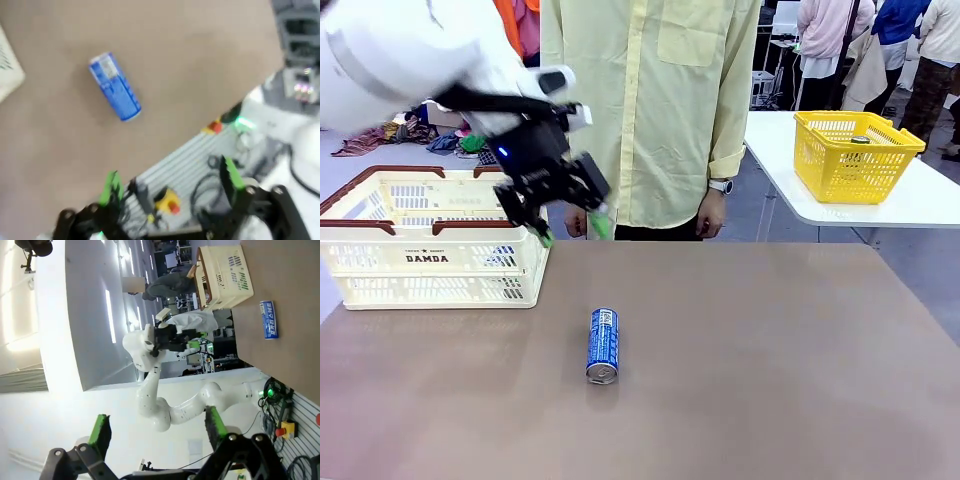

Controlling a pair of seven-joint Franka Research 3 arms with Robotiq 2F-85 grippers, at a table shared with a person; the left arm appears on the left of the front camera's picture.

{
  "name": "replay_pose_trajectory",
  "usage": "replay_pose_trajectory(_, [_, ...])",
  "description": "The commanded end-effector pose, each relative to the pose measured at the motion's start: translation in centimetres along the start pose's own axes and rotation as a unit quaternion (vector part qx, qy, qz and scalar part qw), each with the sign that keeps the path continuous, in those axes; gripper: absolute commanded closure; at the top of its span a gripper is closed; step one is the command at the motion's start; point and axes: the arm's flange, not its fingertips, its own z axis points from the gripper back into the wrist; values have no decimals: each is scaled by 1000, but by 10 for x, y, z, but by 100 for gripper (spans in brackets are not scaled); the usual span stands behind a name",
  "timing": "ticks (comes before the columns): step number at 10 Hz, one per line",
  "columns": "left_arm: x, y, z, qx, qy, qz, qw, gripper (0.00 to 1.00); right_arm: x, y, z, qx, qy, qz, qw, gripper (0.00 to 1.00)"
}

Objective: Place the drinks into the Shopping basket.
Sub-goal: Pick up one drink and place it into the Shopping basket.

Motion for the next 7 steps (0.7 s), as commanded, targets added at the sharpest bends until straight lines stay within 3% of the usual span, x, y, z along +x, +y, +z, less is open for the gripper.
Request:
replay_pose_trajectory(1, [-12,-3,-51,47,-63,57,995,0,-1,5,1,4,0,-4,1000,0])
replay_pose_trajectory(2, [-15,-7,-77,67,-52,61,995,0,-1,5,1,4,0,-4,1000,0])
replay_pose_trajectory(3, [-10,-7,-92,84,-73,66,992,0,-1,5,1,4,0,-4,1000,0])
replay_pose_trajectory(4, [-6,-6,-82,50,0,74,996,0,-1,5,1,4,0,-4,1000,0])
replay_pose_trajectory(5, [-16,-8,-81,50,-64,50,995,0,-1,5,1,4,0,-4,1000,0])
replay_pose_trajectory(7, [-16,-8,-81,50,-64,50,995,0,-1,5,1,4,0,-4,1000,0])
